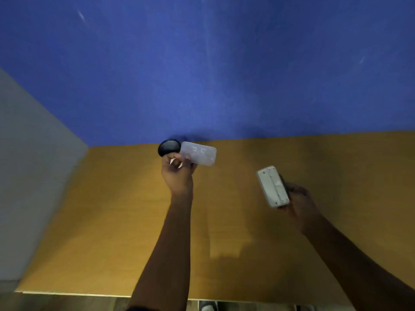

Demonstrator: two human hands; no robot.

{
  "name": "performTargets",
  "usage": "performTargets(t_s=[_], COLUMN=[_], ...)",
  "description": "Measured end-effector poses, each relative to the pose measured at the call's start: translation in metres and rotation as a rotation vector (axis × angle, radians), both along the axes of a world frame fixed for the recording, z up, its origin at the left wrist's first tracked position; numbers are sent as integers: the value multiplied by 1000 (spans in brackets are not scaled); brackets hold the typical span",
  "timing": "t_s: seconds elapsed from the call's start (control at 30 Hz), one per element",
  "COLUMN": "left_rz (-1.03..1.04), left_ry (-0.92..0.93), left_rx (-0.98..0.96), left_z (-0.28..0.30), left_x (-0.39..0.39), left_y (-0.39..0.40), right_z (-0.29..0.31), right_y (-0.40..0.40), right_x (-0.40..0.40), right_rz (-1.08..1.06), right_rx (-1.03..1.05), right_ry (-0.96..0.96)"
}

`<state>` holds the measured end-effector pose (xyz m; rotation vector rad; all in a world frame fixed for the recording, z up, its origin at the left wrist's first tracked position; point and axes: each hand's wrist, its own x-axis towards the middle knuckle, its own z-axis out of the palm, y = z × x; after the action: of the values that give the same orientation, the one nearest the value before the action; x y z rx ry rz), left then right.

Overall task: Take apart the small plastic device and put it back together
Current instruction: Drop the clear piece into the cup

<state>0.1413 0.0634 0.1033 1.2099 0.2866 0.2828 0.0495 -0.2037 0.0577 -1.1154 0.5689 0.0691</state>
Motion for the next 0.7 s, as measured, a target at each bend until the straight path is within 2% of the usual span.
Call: performTargets(t_s=[0.23,0.33,0.53,0.7], left_rz=[267,340,272,261], left_ry=[56,101,253,230], left_rx=[255,441,733,803], left_z=[-18,-27,-51,-57], left_x=[87,114,128,123], left_y=[77,93,102,99], right_z=[-22,-27,-32,-31], right_y=[-8,-12,-18,-17], right_x=[-6,-7,-5,-2], right_rz=[59,66,58,10], right_rx=[-100,-140,-158,-180], right_ry=[-8,14,30,55])
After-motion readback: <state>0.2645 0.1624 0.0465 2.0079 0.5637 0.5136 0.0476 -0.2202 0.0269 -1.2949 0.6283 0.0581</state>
